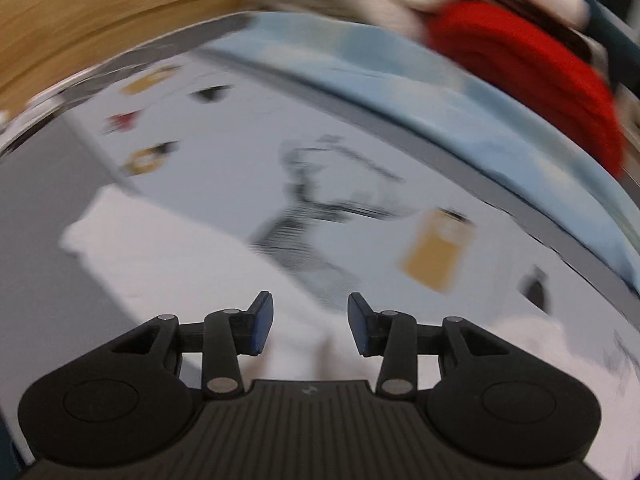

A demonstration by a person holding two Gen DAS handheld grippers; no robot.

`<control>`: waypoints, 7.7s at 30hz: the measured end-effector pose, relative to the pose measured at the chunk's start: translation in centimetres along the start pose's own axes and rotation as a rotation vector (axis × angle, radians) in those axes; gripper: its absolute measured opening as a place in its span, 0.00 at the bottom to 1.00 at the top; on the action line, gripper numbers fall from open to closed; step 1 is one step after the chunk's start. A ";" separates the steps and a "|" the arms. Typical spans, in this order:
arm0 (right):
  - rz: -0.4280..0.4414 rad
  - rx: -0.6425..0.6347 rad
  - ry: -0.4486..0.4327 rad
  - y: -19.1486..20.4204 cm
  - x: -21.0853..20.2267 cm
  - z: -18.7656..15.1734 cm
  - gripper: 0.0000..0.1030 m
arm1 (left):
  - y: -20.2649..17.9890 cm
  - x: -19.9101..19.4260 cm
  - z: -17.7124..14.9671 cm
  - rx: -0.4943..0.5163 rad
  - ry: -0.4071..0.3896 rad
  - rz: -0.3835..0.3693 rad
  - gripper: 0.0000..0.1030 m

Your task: Fold small clothes

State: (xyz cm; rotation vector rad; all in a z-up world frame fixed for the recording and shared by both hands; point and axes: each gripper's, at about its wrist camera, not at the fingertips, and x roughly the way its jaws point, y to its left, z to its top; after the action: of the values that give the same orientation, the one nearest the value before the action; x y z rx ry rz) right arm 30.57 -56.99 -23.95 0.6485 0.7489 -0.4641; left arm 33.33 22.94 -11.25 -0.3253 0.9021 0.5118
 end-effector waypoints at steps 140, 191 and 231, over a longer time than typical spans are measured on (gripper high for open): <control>-0.057 -0.576 0.263 0.9 -21.4 -24.8 0.12 | 6.9 -9.0 -27.7 0.510 0.284 -0.259 0.17; 0.200 -0.490 -0.288 5.3 -30.3 -14.3 0.58 | -0.7 -20.0 -16.9 0.575 -0.451 -0.399 0.60; 0.065 -0.568 -0.174 9.2 -24.7 -15.5 0.59 | 18.6 5.4 0.8 -0.159 -0.293 0.164 0.03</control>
State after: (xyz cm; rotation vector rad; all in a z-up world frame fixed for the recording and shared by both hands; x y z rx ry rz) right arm 12.75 -35.94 -10.76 0.0979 0.6510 -0.2250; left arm 26.42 40.33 -16.20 -0.3124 0.6071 0.7646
